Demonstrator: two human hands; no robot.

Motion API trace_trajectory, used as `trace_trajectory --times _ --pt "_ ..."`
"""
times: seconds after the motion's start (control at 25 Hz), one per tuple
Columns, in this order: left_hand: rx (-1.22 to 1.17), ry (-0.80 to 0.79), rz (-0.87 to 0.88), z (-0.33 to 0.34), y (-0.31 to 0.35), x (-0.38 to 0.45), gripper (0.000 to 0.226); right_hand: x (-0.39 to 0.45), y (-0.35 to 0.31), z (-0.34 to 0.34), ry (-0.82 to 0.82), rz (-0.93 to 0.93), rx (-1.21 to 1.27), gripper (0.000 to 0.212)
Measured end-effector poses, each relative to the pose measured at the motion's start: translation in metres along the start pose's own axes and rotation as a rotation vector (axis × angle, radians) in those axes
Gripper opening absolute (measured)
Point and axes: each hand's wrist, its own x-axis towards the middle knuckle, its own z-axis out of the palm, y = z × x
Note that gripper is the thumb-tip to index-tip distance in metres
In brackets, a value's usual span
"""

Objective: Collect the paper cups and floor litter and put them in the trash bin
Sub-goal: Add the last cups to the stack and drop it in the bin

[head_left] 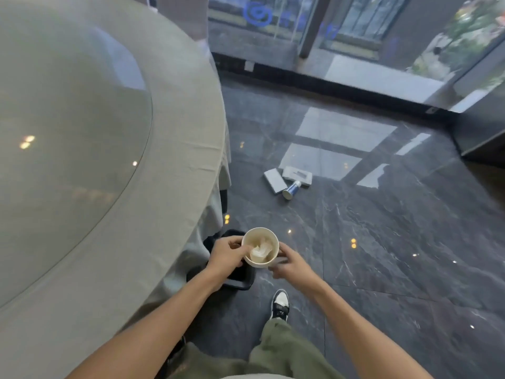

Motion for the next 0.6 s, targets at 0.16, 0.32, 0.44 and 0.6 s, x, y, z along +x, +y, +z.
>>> trace_trajectory --times 0.16,0.32,0.44,0.6 --pt "-0.09 0.183 -0.071 0.022 -0.03 0.043 0.024 0.063 0.003 -0.027 -0.126 0.184 0.204 0.03" --pt "-0.174 0.331 -0.121 0.035 -0.078 0.097 0.028 0.125 0.029 -0.013 -0.197 0.181 0.122 0.021" --pt "-0.204 0.344 -0.16 0.036 -0.128 0.144 0.03 0.177 0.07 0.01 -0.12 0.173 0.069 0.021" --pt "-0.161 0.331 -0.239 0.035 -0.201 0.197 0.03 0.235 0.136 0.044 -0.059 0.236 -0.008 0.027"
